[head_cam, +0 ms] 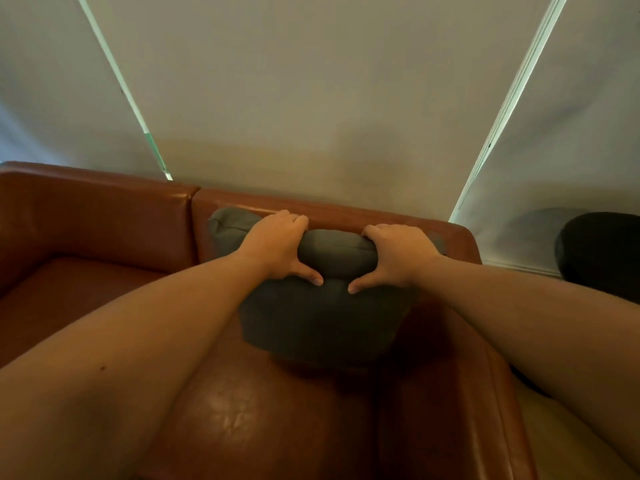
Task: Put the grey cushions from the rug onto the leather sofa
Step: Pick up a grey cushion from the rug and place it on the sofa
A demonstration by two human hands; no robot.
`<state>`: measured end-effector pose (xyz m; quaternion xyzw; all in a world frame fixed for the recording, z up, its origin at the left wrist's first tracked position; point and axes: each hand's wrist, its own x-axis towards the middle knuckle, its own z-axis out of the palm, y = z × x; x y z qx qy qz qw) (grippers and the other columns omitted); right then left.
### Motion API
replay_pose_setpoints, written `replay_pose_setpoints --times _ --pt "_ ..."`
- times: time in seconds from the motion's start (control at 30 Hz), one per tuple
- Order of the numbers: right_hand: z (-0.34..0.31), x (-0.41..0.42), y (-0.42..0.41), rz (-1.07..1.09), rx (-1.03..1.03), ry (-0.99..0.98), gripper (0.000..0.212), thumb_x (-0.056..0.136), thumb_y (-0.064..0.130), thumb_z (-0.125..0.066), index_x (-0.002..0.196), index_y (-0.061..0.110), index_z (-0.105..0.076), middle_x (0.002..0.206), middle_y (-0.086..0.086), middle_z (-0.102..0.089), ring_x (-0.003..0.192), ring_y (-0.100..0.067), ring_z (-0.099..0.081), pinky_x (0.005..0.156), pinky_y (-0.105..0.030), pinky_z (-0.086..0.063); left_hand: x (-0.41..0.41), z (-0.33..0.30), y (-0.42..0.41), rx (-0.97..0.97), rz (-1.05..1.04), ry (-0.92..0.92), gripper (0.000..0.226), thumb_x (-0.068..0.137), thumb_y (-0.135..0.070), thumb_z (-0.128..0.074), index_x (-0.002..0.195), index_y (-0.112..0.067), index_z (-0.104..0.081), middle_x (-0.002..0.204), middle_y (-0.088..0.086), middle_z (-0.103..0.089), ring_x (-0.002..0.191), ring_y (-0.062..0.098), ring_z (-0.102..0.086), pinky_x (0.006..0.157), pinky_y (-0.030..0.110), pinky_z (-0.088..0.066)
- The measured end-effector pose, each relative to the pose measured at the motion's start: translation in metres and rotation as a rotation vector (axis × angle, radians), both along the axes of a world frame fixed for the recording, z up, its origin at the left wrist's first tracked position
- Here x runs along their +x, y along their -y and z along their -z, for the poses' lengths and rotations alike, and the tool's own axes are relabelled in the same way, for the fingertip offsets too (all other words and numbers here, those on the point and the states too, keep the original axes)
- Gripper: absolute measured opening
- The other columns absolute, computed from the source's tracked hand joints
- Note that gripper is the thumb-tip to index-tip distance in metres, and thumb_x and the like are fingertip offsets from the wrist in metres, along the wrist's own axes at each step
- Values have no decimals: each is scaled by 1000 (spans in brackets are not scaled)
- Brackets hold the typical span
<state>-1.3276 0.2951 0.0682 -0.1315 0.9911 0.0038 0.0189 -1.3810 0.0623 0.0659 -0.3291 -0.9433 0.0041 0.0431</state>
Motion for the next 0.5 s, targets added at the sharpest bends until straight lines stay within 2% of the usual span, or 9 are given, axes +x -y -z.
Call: replay_pose_setpoints --times 0.13,0.27,0.5 --pt "30 -38 -14 19 16 38 103 45 96 -54 116 23 -50 105 1 -59 93 -21 -56 68 -34 -44 -42 25 -16 -63 16 33 84 46 -90 -62 87 -20 -39 84 -4 -41 78 17 -37 68 33 -32" --pt "56 -71 -22 59 6 78 104 45 97 -53 118 23 -50 107 2 -59 96 -21 -55 72 -35 -45 -84 50 -28 -92 29 78 84 47 -89 -62 89 -20 -39 85 -4 -39 79 17 -34 70 33 -32" --pt "102 -118 -25 132 -25 163 109 47 93 -58 131 23 -46 118 2 -57 104 -20 -53 79 -35 -46 -137 98 -36 -104 41 139 84 49 -88 -62 95 -20 -41 93 -2 -47 84 16 -37 73 31 -31"
